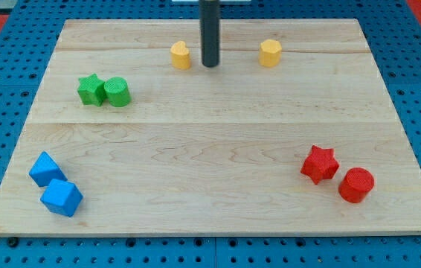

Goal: Move the red star to the center

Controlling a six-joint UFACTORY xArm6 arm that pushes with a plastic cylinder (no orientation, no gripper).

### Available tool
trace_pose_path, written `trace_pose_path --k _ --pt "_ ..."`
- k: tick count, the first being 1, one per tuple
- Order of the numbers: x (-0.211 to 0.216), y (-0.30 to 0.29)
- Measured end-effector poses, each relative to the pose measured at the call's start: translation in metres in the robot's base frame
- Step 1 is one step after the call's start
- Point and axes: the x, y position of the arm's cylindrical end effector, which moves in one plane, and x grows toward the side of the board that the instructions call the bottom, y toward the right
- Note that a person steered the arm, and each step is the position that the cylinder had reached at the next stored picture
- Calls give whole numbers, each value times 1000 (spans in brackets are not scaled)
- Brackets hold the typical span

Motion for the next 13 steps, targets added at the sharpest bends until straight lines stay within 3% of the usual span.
trace_pose_path --k 1,2,3,4,7,11,13 --pt "69 70" --pt "117 185" --pt "163 258" --pt "229 293" --pt "231 150" --pt "153 112" --pt "148 33"
